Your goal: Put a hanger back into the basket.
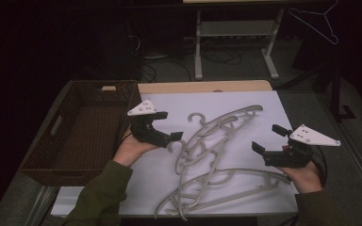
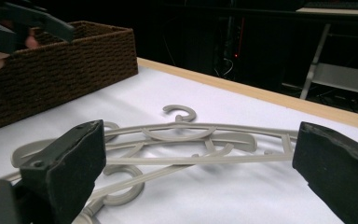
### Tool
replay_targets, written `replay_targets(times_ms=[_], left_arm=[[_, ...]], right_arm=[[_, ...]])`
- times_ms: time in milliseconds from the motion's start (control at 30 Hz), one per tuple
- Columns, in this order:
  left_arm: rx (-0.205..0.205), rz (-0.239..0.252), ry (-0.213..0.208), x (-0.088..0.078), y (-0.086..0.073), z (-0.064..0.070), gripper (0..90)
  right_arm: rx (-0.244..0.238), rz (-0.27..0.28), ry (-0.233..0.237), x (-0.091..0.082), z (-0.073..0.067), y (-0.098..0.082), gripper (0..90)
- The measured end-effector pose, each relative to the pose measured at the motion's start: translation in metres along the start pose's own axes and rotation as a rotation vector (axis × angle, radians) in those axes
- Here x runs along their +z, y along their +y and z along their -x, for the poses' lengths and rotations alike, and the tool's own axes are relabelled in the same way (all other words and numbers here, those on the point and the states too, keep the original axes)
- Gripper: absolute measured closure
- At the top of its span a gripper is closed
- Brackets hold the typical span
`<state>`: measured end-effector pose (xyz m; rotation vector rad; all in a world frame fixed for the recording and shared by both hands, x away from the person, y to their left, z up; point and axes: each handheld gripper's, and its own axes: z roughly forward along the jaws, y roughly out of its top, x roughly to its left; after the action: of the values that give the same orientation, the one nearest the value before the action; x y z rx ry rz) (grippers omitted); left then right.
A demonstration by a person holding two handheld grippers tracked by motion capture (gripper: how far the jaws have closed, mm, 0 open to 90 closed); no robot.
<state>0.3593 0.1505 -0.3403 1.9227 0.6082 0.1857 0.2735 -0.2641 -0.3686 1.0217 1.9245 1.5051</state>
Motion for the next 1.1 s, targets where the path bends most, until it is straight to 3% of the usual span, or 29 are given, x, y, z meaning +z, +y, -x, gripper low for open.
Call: replay_targets(times_ms=[367,567,633,833,1100], left_arm=[[-0.019,-0.086,0.009,0.045,-0.005,-0.019,4.2],[-0.031,-0.159,0.019,0.073,-0.012,-0.028,7.2],[-0.031,-0.168,0.017,0.076,-0.013,-0.03,14.2],[-0.057,-0.218,0.04,0.097,-0.023,-0.037,20.8],[-0.048,-0.293,0.057,0.112,-0.031,-0.039,34.3]], right_arm=[[-0.007,-0.006,-0.005,0.002,0.001,-0.003,2.0],[-0.003,-0.005,-0.004,0.002,0.001,-0.003,2.0],[-0.003,-0.005,-0.003,0.002,0.001,-0.003,2.0],[0.002,-0.006,0.0,0.002,0.002,-0.004,2.0],[0.003,-0.008,0.0,0.002,0.002,-0.005,2.0]])
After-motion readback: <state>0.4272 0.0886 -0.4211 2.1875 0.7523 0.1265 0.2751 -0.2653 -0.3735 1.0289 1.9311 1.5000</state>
